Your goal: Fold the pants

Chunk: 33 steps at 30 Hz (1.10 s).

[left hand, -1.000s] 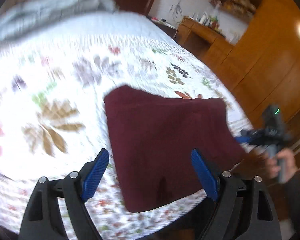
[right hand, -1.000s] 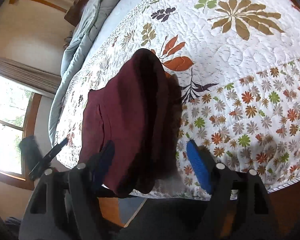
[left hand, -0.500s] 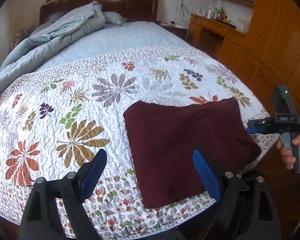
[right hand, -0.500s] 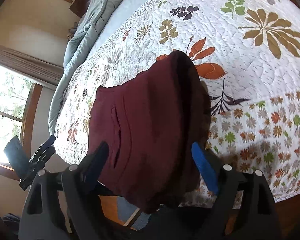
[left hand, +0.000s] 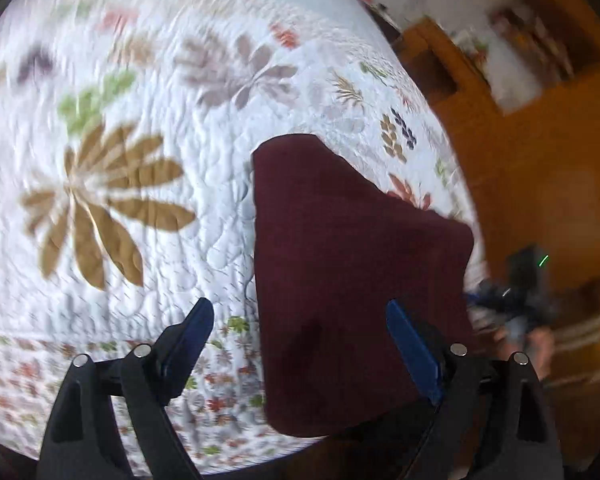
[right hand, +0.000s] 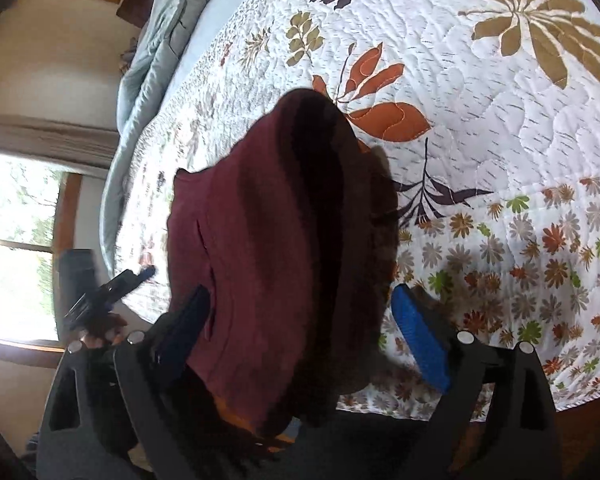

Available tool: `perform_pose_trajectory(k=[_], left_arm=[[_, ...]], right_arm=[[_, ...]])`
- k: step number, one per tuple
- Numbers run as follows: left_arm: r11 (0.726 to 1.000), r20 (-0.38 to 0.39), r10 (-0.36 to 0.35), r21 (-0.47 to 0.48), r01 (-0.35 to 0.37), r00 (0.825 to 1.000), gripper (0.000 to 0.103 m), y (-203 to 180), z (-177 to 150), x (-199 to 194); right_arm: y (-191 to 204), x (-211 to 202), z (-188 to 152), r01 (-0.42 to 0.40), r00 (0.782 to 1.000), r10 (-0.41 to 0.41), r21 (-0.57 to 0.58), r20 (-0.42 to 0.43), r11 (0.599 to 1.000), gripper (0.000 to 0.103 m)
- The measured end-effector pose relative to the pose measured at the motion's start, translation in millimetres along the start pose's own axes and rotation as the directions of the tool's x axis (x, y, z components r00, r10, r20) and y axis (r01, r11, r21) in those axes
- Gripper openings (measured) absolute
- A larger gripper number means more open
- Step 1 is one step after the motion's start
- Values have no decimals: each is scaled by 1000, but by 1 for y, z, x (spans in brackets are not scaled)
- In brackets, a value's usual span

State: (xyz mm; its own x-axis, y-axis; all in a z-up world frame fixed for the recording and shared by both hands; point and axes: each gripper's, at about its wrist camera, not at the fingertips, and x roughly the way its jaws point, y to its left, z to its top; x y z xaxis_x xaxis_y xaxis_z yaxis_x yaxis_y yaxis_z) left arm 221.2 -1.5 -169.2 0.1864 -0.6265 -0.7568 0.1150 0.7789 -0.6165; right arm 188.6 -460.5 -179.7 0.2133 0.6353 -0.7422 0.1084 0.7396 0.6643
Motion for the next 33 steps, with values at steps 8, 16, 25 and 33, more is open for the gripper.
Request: perform_pose_trajectory(k=[8,16,25,33], left_arm=[[974,-116,-202,-133,186,973,91,33,12,29],[963,-171,-247,-149,223,954,91,29,9,60],[938,-178,-328,-180,297,928,95,20,6,82],[946,-150,-308,-153,286,939,93,12,0,80]], right_arm=[[-9,9,3,-36,998,38,28,-59,999,93],[-9,35,9,-55,991,58,31,-117,998,93],[-3,50,17,-83,987,85,20,-136,996,100],[10,61,20,-88,987,83,-29,-139,996,101]])
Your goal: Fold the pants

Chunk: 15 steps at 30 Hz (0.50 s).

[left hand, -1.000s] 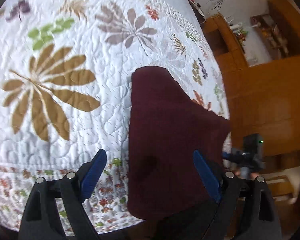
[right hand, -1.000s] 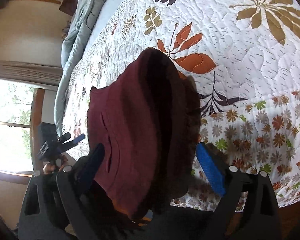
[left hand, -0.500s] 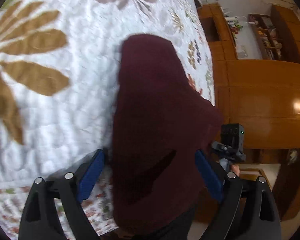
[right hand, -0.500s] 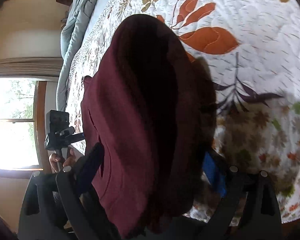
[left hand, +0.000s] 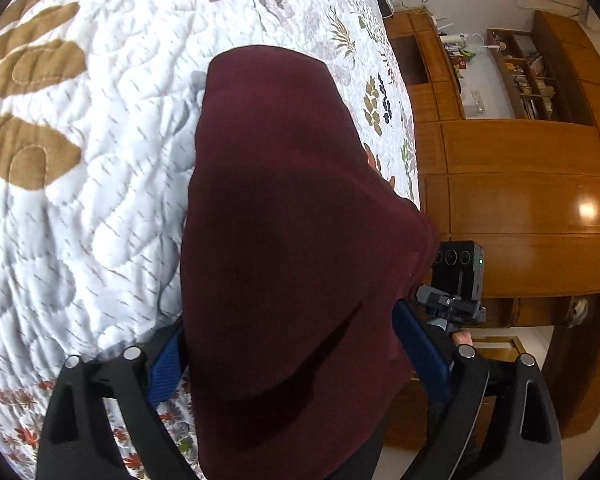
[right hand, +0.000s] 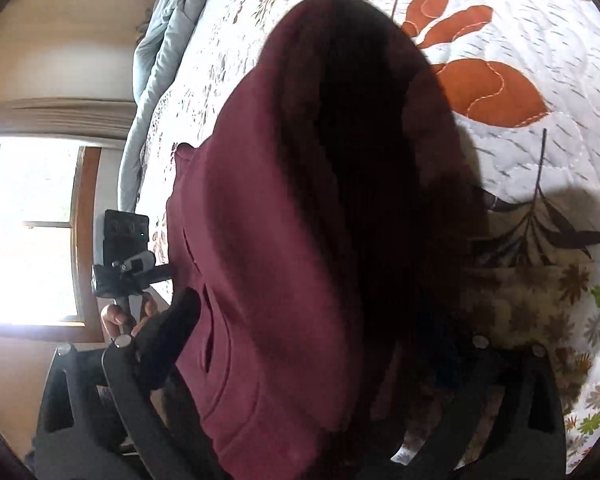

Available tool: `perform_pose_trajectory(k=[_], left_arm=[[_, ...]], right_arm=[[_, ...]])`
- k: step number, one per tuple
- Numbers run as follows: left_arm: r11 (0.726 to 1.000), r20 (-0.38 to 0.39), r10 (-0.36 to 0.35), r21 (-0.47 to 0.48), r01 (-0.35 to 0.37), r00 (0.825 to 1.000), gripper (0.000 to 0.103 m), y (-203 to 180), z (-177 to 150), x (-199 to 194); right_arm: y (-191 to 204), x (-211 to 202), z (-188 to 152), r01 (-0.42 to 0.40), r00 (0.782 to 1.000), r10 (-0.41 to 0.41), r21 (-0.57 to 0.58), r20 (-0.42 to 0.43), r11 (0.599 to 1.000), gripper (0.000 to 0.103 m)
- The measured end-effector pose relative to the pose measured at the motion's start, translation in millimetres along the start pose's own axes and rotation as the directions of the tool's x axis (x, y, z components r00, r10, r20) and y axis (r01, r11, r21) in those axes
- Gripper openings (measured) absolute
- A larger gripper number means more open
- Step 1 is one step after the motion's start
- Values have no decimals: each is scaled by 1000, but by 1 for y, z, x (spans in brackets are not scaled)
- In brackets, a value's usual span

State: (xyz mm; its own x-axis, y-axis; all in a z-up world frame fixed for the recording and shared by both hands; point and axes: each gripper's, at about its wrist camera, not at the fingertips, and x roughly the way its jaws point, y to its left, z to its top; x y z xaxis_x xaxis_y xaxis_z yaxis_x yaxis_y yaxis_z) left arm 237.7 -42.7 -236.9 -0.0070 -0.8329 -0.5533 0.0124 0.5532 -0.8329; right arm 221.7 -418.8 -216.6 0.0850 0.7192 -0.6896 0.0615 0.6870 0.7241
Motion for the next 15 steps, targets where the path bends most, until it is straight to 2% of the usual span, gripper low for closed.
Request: perform_pose_trajectory(k=[1,2,5,6,8,15], left_arm=[[1000,6,7,0,-7,1000,92,-1,-1,0],[1000,11,25,3,-25,1000,86,0,0,0],[996,24,90,16,-90,996,58,-1,-3,-5],[995,27,93,20,-94,995,50,-1,-5,-7],[996,34,86,10,-87,996,41,-2,-6,-12],[998,74,55,26,-57,996,36,-12,-14,-28]], right_arm=[[1,1,0,3,1000,-3,0,1,1000,99],[3,1,0,11,1000,-11,-8,1,1000,89],[11,-2,-5,44,999,-44,-24,8,999,65],[13,-4,-7,47,999,-47,-29,14,998,62],[21,-7,-10,54,998,-52,-42,31,998,55],[55,-24,-21,65,994,-56,-97,96,993,42]])
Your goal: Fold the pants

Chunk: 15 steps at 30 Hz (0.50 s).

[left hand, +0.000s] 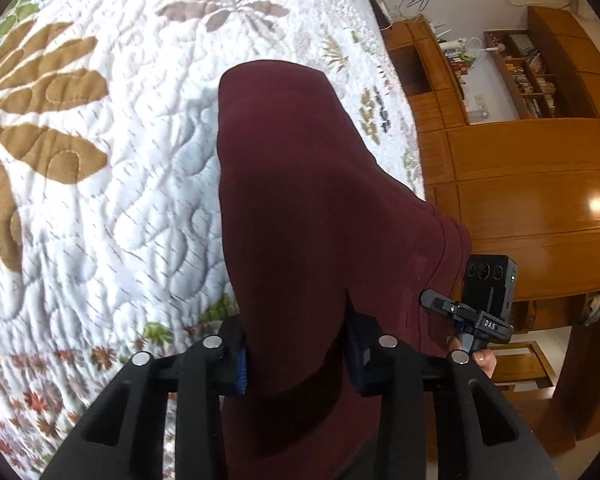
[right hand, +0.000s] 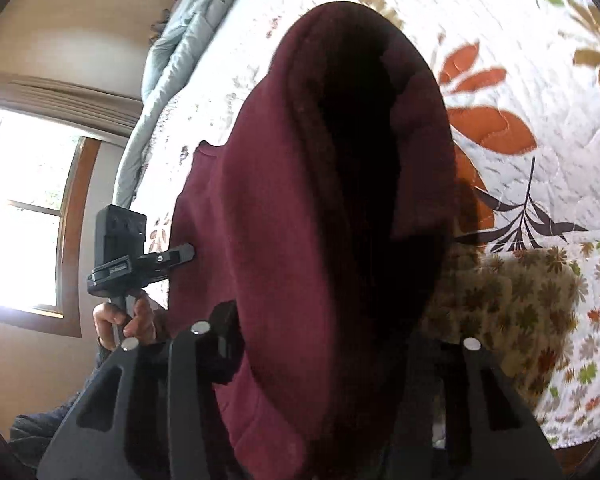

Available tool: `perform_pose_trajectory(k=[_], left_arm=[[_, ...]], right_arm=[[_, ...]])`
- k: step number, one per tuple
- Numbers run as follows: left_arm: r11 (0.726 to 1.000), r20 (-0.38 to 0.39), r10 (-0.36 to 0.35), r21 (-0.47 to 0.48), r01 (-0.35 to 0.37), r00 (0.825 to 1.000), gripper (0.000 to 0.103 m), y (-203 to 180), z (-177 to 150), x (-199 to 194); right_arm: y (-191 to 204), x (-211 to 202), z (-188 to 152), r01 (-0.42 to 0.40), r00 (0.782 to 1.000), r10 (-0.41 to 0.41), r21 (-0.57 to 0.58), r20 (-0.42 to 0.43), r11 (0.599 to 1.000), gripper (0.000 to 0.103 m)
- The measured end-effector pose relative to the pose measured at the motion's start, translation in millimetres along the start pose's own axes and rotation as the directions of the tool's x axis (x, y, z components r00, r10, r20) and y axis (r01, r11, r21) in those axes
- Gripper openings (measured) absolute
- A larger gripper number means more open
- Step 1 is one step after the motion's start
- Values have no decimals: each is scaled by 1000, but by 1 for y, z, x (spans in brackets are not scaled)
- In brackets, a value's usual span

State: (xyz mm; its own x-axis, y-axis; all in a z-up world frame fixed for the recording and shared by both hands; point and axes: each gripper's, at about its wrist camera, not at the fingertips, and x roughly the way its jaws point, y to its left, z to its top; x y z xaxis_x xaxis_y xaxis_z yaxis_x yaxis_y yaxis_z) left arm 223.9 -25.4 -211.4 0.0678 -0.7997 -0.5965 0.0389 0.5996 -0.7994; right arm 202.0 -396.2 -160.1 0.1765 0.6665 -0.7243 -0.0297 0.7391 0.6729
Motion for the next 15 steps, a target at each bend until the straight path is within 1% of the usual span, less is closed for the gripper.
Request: perform_pose_trajectory(k=[2,7,9,15], left_arm=[[1000,10,-21,12,21,1000,35,-6,-2,-7],[999,50,-38,38,36,998,35,-17,-4,-35],[998,70,-40,43,38,997,35,-18,-4,-49],[998,154,-35,50,28,988,35,-15,13,-98]], right_arm=[[10,-5,-1,-2,1000,2,-16,9,1000,41],[39,-7,2,-10,1000,11,-57,17,998,40],[52,-4,7,-19,1000,21,-73,21,997,40],[96,14,33,-42,999,45,-132,18,990,40]])
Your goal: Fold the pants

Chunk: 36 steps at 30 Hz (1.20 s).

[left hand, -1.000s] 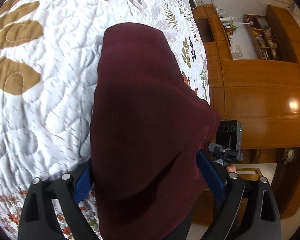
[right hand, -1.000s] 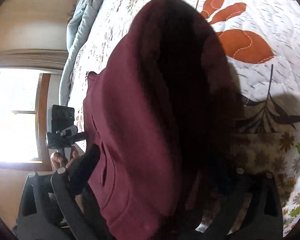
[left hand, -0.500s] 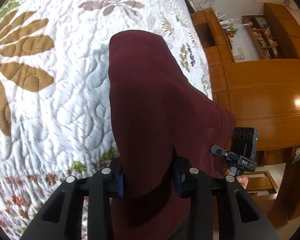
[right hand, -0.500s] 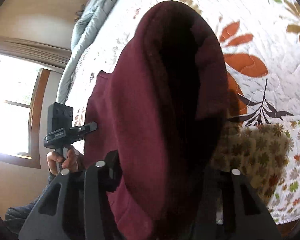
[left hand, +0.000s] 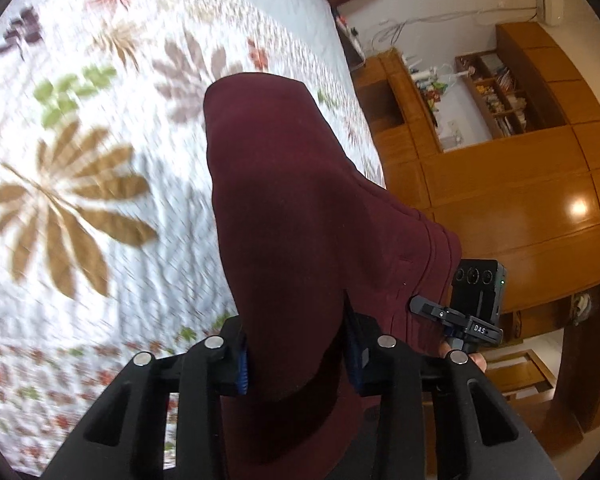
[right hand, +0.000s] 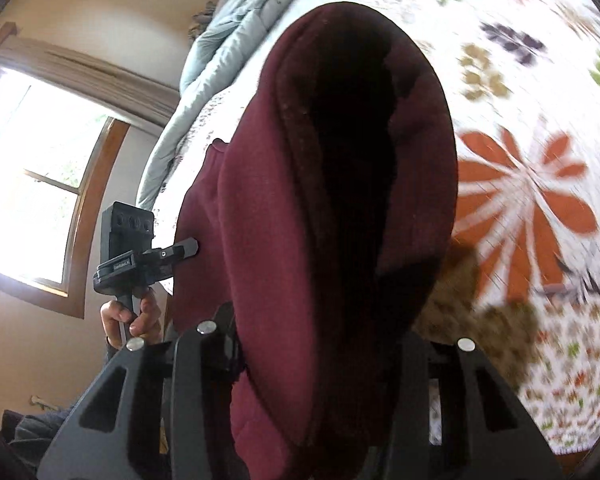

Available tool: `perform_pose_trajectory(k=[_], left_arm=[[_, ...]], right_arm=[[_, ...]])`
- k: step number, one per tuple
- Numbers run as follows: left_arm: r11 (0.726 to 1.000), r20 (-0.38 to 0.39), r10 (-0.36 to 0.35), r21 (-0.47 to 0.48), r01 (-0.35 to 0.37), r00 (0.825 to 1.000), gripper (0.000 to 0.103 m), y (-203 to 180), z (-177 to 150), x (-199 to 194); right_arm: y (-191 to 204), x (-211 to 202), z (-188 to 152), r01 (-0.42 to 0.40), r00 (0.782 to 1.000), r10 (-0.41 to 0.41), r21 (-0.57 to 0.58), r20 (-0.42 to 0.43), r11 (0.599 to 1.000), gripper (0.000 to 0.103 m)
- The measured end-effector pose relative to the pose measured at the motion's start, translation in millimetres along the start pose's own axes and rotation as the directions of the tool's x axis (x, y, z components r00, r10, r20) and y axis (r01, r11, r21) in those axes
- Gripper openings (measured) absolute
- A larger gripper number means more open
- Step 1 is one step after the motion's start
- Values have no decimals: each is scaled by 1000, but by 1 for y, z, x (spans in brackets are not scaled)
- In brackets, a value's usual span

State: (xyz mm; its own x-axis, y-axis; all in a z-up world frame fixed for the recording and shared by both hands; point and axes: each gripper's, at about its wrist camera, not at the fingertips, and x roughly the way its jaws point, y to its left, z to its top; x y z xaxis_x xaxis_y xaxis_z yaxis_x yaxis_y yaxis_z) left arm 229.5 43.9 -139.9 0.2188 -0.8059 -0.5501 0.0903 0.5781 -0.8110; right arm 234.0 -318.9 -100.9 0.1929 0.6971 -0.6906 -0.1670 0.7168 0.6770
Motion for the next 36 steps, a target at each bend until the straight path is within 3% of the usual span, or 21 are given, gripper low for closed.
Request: perform_pose_trajectory(k=[4,10,17,22,25,30,32,34,36], left_arm=[[1000,54,22,0,-22,998,35,10,25,-30],[997,135,79,-30,-76,988,35,46,89,-69],[982,167,143,-150,-118,976,35,128,165,-95],[958,136,187,-244,-150,973,35,188,187,-84],[945,108,204,-283,-166,973,38,221,189,-72],[951,117,193,-265,-157,974,62,227,182,-77],[948,162,214,-273,-165,963,68,220,179,-90],[942,260,268,-271,-196,928,71,210,168,-120],[957,370,267,-207,-201,890,74,182,155,-145]], right_arm=[[26,27,38,-11,1000,11,-41,-6,999,40],[59,92,114,-17,1000,16,-85,-19,996,40],[79,190,193,-9,997,3,-71,-77,997,41],[69,261,226,19,991,-21,-17,-130,1000,42],[43,290,239,53,988,-47,36,-144,998,49],[25,299,229,54,985,-43,61,-167,997,72],[26,287,232,68,987,-60,49,-147,996,72],[17,259,252,103,993,-99,53,-69,993,70],[34,235,256,140,989,-142,51,47,989,60]])
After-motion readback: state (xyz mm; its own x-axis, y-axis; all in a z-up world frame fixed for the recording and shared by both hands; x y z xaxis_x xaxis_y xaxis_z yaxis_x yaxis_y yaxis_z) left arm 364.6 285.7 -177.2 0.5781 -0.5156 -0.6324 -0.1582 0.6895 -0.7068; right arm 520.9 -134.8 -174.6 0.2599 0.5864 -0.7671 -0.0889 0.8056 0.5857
